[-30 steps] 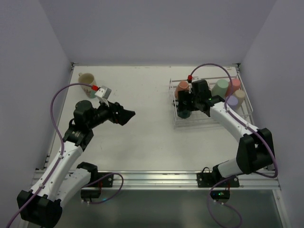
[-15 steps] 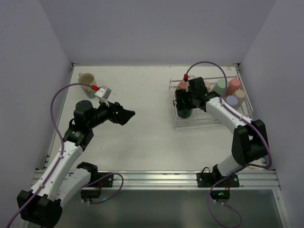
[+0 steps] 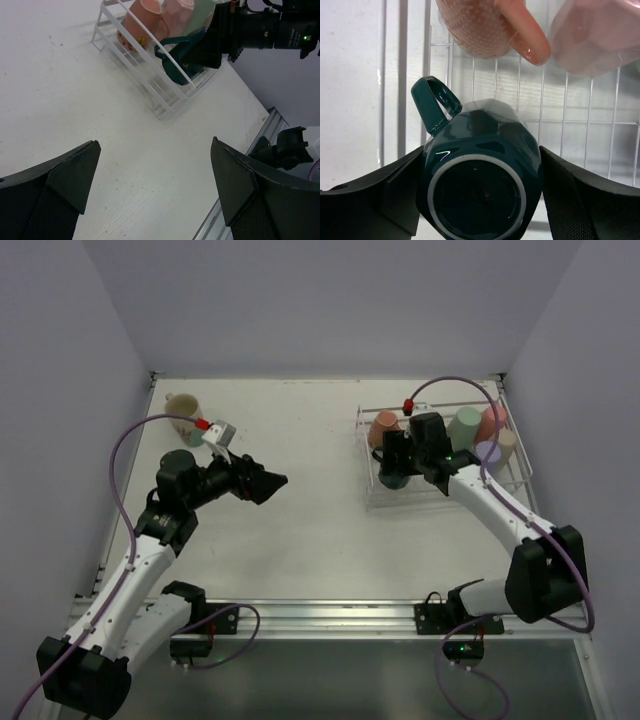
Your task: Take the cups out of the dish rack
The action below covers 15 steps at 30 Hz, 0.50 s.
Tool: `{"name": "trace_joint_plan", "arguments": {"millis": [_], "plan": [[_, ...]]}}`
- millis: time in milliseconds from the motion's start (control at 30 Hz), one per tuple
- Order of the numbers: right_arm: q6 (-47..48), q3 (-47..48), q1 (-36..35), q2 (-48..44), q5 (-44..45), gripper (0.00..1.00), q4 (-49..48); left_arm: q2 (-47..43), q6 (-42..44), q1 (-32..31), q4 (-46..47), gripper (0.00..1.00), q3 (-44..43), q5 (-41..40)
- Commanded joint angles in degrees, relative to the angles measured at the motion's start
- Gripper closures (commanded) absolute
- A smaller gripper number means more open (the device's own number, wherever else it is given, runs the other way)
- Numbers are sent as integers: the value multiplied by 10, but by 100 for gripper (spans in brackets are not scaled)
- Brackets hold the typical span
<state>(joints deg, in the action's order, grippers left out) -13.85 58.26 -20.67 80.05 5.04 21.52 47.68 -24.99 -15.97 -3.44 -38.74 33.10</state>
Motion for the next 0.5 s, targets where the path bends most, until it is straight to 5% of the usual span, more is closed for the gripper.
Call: {"name": "trace_joint_plan", "arguments": {"millis": [0,233,467], "plan": [[-57,-3,4,-97,16,58,-89,0,-44,-9,62,0,-13,35],[-169,-45,22,-194,-77,60,-156,44,-136,-92,190,0,-19,31],[-306,-99,23,-259,-208,60,-274,130,-132,-233,240,1,-70,-69]]}}
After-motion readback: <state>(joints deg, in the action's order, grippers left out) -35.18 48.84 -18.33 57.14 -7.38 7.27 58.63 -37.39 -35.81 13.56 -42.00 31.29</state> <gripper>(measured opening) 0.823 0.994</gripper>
